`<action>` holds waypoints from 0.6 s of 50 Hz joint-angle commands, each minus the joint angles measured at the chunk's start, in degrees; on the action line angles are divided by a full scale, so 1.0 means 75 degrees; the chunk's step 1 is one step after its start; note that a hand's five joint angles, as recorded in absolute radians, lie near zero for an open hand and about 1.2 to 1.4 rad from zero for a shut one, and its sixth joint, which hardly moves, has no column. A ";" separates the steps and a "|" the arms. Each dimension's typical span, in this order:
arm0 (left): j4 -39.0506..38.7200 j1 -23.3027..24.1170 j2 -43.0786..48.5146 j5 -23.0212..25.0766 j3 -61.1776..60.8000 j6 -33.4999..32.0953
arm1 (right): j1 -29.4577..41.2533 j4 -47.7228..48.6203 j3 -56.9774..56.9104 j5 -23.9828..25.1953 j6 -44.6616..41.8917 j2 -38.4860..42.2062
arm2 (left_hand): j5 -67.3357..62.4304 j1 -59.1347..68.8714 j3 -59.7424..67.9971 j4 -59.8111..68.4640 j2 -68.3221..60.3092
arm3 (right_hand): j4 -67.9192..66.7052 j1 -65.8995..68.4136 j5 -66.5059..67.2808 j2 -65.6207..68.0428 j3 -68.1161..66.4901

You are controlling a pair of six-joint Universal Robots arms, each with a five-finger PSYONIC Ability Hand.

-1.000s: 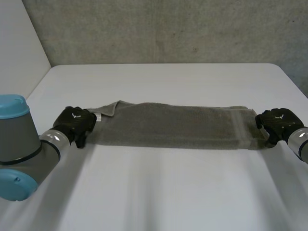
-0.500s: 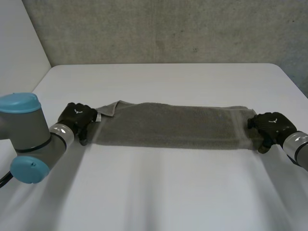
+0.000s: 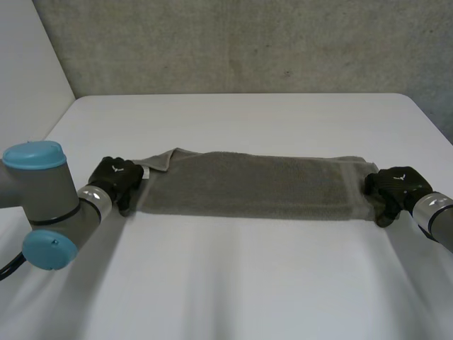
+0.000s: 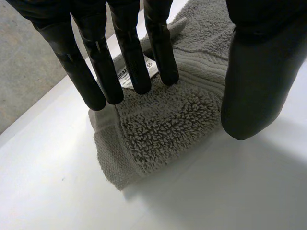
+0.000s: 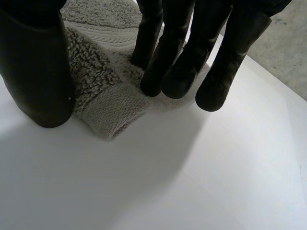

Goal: Fold the towel.

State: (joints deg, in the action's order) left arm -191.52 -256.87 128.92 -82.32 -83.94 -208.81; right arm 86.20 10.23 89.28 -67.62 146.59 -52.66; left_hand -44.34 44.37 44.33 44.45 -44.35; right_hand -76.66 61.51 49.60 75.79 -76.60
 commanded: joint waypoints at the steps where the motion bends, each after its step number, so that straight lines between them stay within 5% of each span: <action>1: 0.0000 0.0007 -0.0103 -0.0028 -0.0070 0.0009 | -0.0009 -0.0004 0.0084 0.0004 0.0153 -0.0220 | 0.1936 -0.0606 -0.0601 -0.0618 0.0604 | -0.0445 0.2466 0.2719 0.0561 -0.0453; 25: 0.0000 0.0077 -0.0420 -0.0052 -0.0164 0.0032 | -0.0067 0.0019 0.0401 0.0496 0.1185 -0.1264 | 0.1958 -0.0629 -0.0623 -0.0640 0.0626 | -0.0445 0.2466 0.2719 0.0561 -0.0453; 30: 0.0012 0.0089 -0.0420 -0.0063 -0.0175 0.0032 | -0.0079 0.0019 0.0389 0.0566 0.1197 -0.1217 | 0.1981 -0.0651 -0.0646 -0.0663 0.0649 | 0.2705 -0.0684 -0.0431 -0.2589 0.2697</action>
State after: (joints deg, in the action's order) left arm -191.51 -256.31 125.80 -82.74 -85.17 -208.59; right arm 85.78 10.40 92.32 -64.13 154.89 -62.11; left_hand -44.44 44.52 44.45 44.56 -44.49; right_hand -68.90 66.84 56.47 69.07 -68.93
